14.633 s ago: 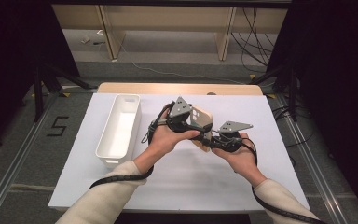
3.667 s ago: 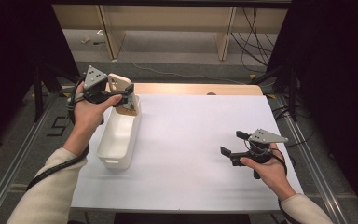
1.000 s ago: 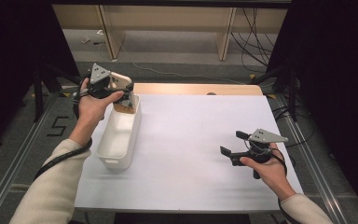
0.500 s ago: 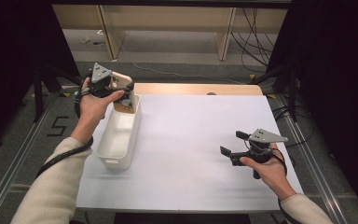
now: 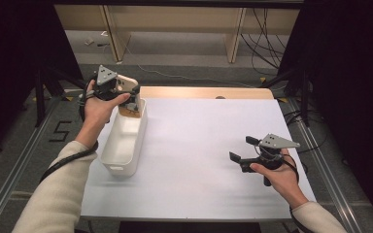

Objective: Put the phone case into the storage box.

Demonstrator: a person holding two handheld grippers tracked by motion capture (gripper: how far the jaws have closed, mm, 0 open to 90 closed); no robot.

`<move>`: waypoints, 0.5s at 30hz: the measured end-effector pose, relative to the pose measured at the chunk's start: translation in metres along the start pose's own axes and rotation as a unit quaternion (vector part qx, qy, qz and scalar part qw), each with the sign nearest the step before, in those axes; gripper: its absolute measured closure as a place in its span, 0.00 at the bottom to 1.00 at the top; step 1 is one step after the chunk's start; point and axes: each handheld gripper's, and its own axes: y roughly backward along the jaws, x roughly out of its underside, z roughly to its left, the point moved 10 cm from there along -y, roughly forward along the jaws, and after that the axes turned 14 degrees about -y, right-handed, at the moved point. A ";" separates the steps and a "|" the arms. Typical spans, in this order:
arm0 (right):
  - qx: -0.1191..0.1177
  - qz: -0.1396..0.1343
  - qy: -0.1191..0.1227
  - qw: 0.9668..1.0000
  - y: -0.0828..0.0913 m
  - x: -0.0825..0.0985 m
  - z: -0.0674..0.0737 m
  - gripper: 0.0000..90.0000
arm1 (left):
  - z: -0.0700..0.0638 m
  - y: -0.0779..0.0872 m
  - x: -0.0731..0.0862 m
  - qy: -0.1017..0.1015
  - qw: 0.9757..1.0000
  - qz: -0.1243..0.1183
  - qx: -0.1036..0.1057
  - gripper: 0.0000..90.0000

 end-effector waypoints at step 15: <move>0.000 0.000 0.000 1.000 0.000 0.000 0.000 0.10 | 0.002 -0.006 0.003 0.005 1.000 0.005 -0.001 0.12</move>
